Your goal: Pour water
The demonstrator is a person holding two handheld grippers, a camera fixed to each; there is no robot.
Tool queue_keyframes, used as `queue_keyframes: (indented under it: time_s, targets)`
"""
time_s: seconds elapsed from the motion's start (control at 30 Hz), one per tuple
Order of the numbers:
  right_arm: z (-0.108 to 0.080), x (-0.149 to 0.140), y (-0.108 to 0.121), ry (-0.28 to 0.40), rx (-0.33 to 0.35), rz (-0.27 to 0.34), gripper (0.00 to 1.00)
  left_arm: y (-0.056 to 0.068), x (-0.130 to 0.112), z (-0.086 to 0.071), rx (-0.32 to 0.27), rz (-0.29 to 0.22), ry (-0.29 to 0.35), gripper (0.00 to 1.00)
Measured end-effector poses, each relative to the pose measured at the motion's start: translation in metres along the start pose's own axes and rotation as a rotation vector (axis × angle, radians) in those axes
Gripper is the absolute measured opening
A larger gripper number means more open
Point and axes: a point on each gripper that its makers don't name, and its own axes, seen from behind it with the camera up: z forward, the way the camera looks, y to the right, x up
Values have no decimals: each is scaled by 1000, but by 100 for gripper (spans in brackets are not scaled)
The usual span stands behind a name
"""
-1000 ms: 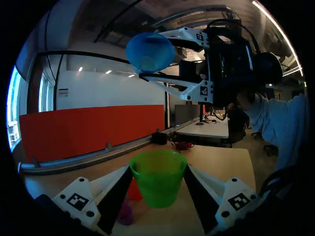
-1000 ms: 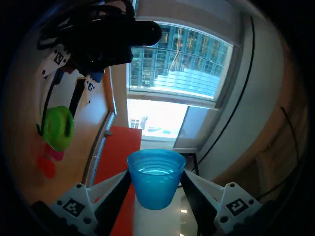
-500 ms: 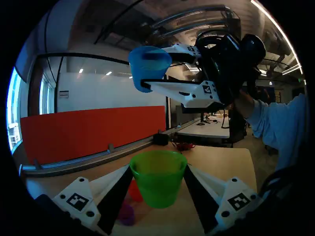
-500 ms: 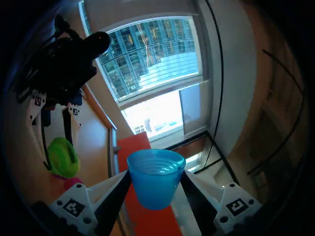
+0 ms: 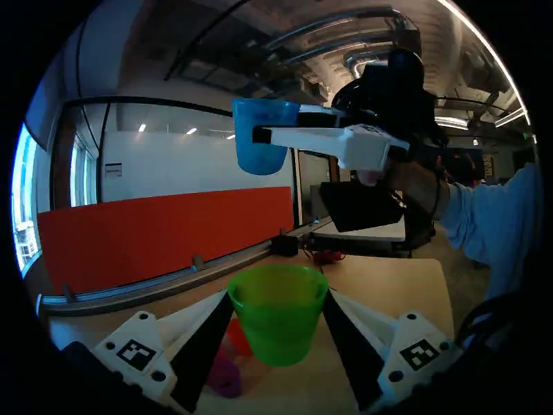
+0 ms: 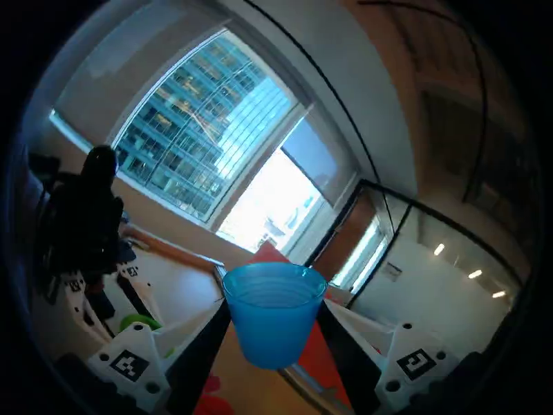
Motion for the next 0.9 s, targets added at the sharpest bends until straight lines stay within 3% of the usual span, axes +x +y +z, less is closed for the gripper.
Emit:
queue_keyframes:
  time_s: [0.1,0.47,0.9]
  targets:
    - [-1,-1,-2,-6,4,99,88,0,1,0,0,5,1,86]
    - [-5,-10,-1,-35,0,370,87,-1,3,-2,4,12,3,86]
    - [-13,-14,6,-43,-11,471,88,-4,4,-6,12,14,2,86]
